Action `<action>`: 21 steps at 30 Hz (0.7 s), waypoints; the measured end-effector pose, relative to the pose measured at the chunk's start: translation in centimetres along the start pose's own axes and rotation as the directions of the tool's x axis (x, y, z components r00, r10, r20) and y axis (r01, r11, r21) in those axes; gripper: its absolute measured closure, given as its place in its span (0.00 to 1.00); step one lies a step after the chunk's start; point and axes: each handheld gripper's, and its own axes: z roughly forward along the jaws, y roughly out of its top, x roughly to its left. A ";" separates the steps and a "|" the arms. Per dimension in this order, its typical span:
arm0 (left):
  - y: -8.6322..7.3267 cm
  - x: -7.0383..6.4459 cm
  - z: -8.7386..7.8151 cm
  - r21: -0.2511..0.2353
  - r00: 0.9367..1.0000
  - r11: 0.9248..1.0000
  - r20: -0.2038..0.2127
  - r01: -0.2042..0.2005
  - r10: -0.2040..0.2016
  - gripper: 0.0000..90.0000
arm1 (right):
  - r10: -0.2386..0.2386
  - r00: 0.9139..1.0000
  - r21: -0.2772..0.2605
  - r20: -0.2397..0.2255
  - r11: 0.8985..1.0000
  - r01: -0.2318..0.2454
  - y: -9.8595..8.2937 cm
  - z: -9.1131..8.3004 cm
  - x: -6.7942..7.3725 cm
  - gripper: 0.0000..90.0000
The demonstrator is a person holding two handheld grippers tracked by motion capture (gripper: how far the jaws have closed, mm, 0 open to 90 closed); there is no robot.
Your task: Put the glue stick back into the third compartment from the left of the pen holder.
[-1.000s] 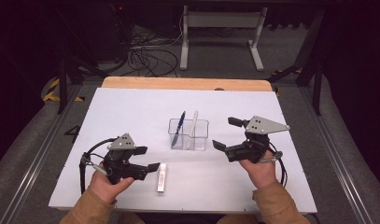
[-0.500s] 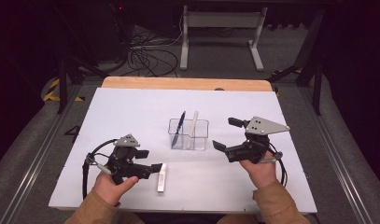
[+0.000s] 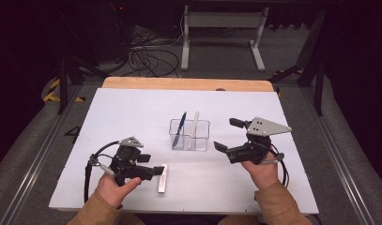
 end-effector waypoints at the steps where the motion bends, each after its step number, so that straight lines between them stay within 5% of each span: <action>1: 0.0 0.0 0.1 0.003 1.000 1.000 -0.004 0.005 -0.005 0.29 | 0.001 1.000 0.000 0.000 1.000 -0.001 0.0 0.0 0.0 0.06; 6: -0.2 0.3 0.7 0.023 0.999 0.999 -0.001 0.042 -0.042 0.30 | 0.001 1.000 -0.002 0.000 1.000 -0.001 0.0 0.0 0.0 0.06; 10: -0.3 0.4 1.4 0.048 0.999 0.998 -0.042 0.034 -0.032 0.35 | 0.000 1.000 -0.007 -0.005 1.000 0.000 0.1 0.0 0.0 0.06; 21: -0.6 0.6 3.0 0.099 0.996 0.992 -0.053 0.074 -0.069 0.39 | -0.003 1.000 -0.008 -0.008 1.000 0.003 0.1 0.2 0.0 0.06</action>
